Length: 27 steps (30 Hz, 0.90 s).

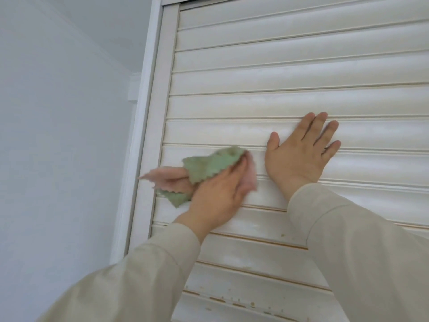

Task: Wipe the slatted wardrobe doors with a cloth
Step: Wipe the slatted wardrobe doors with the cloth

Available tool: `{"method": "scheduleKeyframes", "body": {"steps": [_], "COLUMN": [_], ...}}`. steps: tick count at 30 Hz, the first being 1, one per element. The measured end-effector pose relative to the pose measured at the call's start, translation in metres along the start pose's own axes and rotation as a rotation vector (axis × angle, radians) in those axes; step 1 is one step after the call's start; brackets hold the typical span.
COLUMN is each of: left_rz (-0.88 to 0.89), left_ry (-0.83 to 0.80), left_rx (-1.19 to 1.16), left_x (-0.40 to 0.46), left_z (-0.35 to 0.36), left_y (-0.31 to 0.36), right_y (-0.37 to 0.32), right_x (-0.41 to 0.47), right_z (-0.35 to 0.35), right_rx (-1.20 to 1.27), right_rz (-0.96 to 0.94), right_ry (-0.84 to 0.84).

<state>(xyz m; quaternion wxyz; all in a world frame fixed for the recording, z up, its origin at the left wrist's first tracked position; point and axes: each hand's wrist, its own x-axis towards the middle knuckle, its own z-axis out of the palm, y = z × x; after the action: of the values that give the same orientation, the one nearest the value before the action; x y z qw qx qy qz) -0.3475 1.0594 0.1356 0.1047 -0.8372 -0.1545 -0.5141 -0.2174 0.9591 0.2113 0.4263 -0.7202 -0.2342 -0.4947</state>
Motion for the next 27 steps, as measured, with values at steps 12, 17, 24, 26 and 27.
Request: {"method": "scheduleKeyframes", "body": {"steps": [12, 17, 24, 26, 27], "left_rz": [-0.200, -0.050, -0.406, -0.145, -0.074], "left_ry": [-0.056, -0.204, 0.071, -0.059, -0.156], "left_rx": [0.199, -0.110, 0.050, 0.190, 0.133], "left_x": [0.002, 0.001, 0.011, 0.010, 0.009], "left_z": [0.004, -0.001, 0.003, 0.029, 0.032], "left_y": [0.003, 0.029, 0.050, 0.091, 0.109], "right_y": [0.003, 0.042, 0.082, 0.072, 0.069], "right_x": [0.003, 0.010, 0.042, 0.040, 0.039], "right_z": [-0.016, -0.043, -0.083, -0.087, -0.087], "right_rx": [-0.053, -0.099, -0.239, -0.257, -0.269], "right_rz": [-0.088, -0.364, -0.684, -0.654, -0.642], "right_ry": [-0.156, -0.158, -0.290, -0.326, -0.345]}}
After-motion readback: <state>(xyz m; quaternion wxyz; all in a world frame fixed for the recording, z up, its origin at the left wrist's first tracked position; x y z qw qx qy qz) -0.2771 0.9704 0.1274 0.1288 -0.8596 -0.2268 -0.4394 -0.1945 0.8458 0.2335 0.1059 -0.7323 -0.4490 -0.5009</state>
